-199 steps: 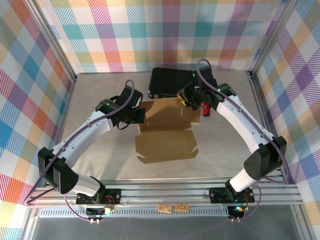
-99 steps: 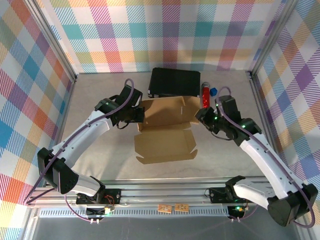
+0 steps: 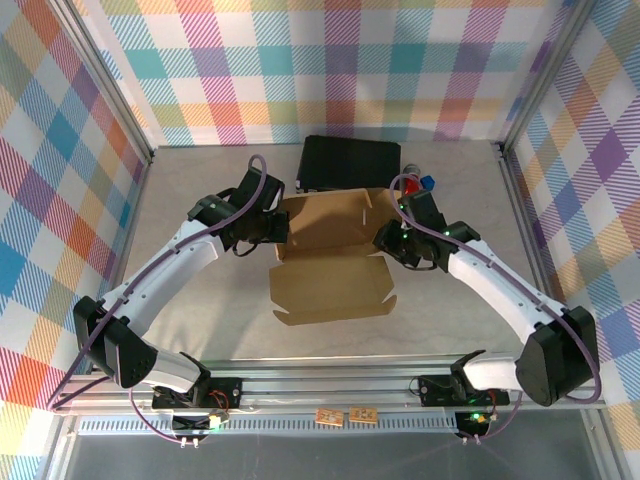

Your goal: Fold the paper box

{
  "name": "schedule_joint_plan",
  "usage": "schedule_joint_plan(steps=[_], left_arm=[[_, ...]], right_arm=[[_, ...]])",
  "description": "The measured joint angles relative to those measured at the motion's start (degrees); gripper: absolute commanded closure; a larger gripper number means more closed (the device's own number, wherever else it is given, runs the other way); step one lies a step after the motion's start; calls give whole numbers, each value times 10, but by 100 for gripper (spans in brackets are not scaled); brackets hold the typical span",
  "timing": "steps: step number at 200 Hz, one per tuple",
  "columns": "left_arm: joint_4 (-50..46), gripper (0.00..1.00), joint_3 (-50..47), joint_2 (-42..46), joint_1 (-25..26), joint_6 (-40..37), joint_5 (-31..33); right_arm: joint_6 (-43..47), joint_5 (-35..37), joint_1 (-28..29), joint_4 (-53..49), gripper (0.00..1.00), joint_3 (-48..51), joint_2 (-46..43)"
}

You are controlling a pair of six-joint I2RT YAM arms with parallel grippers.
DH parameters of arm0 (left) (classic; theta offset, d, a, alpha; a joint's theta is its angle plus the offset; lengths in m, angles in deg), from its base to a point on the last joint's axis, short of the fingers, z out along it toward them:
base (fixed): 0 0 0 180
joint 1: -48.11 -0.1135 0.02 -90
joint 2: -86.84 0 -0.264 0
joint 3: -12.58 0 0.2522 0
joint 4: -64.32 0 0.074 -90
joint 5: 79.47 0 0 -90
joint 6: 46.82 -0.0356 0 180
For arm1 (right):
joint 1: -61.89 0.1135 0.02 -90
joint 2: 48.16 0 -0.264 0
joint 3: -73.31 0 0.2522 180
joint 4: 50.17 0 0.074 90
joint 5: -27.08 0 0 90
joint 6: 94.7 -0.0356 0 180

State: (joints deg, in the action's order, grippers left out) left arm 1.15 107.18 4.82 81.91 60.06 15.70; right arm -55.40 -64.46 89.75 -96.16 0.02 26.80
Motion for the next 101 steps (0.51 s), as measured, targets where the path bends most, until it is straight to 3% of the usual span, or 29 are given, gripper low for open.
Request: schedule_joint_plan(steps=[22,101], left_arm=[[0,100,0,0,0,0,0],[0,100,5,-9,0,0,0]], right_arm=[[2,0,3,5,81,-6,6],[-2,-10,19,-4,94,-42,6]])
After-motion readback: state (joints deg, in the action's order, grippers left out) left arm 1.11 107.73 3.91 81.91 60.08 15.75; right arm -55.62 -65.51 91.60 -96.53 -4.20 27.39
